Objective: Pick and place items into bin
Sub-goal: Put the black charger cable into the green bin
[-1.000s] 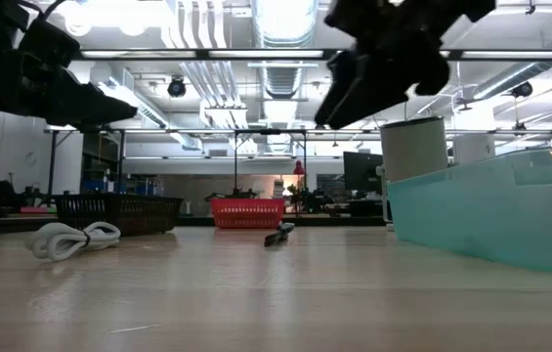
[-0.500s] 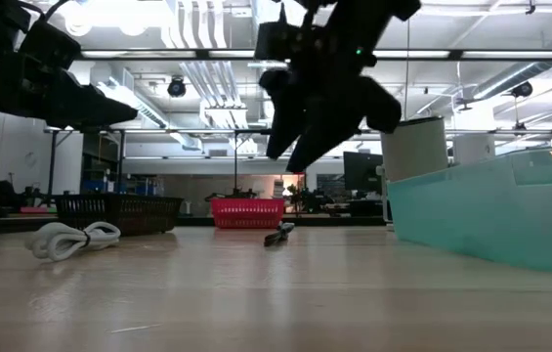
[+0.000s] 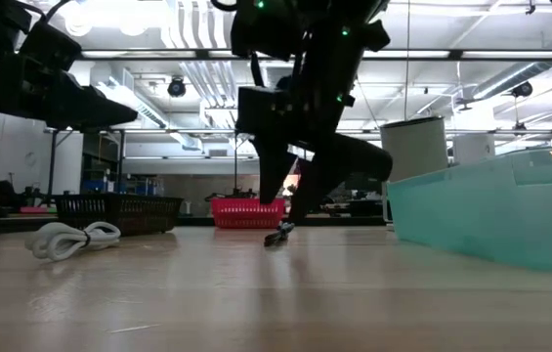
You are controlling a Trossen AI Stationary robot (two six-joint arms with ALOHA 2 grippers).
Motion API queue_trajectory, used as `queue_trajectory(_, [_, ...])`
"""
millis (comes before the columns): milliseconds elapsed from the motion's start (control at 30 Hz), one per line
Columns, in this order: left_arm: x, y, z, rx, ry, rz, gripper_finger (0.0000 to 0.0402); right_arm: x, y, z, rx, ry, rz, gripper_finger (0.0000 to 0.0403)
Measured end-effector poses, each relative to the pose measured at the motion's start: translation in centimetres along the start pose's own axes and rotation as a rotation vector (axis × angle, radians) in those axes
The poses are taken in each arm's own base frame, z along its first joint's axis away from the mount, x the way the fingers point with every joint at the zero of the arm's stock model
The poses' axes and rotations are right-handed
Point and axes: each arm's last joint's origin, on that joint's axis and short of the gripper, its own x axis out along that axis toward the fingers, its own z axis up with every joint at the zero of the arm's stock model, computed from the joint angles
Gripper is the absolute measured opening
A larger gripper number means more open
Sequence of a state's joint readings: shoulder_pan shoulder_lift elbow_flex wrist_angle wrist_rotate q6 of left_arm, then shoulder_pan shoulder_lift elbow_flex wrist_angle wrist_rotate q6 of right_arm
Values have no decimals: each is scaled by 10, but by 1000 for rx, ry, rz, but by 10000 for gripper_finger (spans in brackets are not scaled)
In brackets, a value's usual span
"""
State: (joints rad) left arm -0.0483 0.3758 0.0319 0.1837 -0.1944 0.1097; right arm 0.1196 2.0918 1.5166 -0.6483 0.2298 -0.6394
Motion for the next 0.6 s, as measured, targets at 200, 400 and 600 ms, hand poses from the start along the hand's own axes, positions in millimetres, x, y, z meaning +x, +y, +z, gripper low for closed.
queue_trajectory(200, [0, 0, 0, 1, 3, 0, 144, 3, -3, -2, -57, -19, 19, 215])
queue_trajectory(400, [0, 0, 0, 1, 3, 0, 144, 4, -7, 0, -107, -125, 82, 192])
queue_trajectory(600, [0, 0, 0, 1, 3, 0, 144, 4, -10, -1, -131, -138, 80, 169])
